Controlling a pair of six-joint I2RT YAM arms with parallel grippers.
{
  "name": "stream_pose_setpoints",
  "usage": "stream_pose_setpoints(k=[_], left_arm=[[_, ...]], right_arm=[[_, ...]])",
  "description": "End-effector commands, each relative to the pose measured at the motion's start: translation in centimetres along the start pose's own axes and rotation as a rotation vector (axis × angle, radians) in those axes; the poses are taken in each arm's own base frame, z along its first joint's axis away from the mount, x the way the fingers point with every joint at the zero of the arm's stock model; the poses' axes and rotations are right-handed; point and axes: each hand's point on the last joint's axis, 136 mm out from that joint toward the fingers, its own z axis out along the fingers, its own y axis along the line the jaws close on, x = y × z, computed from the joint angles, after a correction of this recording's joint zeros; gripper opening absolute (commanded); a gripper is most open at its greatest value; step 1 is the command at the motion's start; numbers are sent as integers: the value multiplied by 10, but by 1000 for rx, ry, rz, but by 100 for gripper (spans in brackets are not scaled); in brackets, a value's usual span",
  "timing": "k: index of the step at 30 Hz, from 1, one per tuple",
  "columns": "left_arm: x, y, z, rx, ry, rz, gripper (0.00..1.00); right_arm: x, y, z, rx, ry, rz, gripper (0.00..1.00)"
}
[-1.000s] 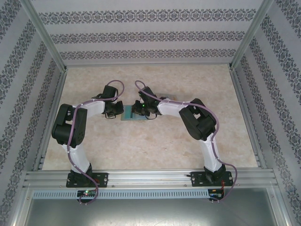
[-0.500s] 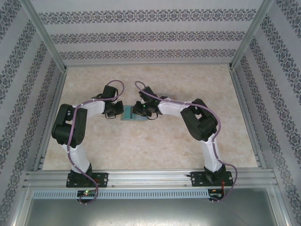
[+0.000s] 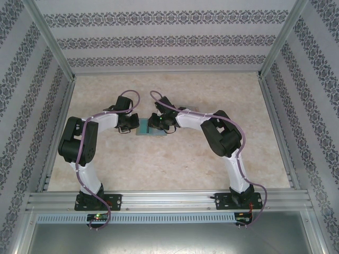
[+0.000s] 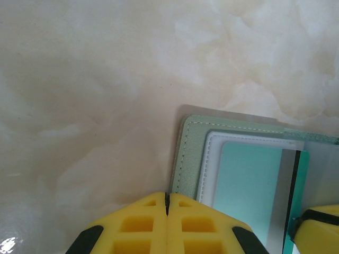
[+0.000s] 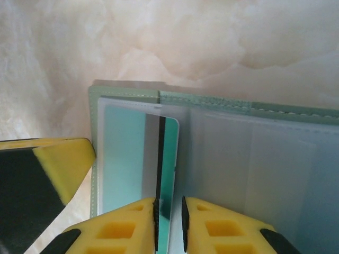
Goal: Put the credit cards into the card holder
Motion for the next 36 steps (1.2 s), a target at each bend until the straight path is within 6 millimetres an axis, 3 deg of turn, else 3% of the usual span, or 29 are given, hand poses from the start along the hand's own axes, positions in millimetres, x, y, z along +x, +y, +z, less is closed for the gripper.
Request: stream_pose_setpoints(k=[1,6,12,27,36], left_arm=[[14,11,6,-32,66,-15,6],[14,11,5,-30,66,-13,6],[15,11,4,-29,65,-17,7],[15,10,3,-25,68,-14,6],[10,11,-3,-29,51,-14,7]], right_arm=[[3,1,6,21,9,-11,24],[7,4,8,29,12,-26,27],[8,10,14,17,21,-35,20],[8,15,20,19,35,-57,21],[1,22,-3,36,-5,-113,25]])
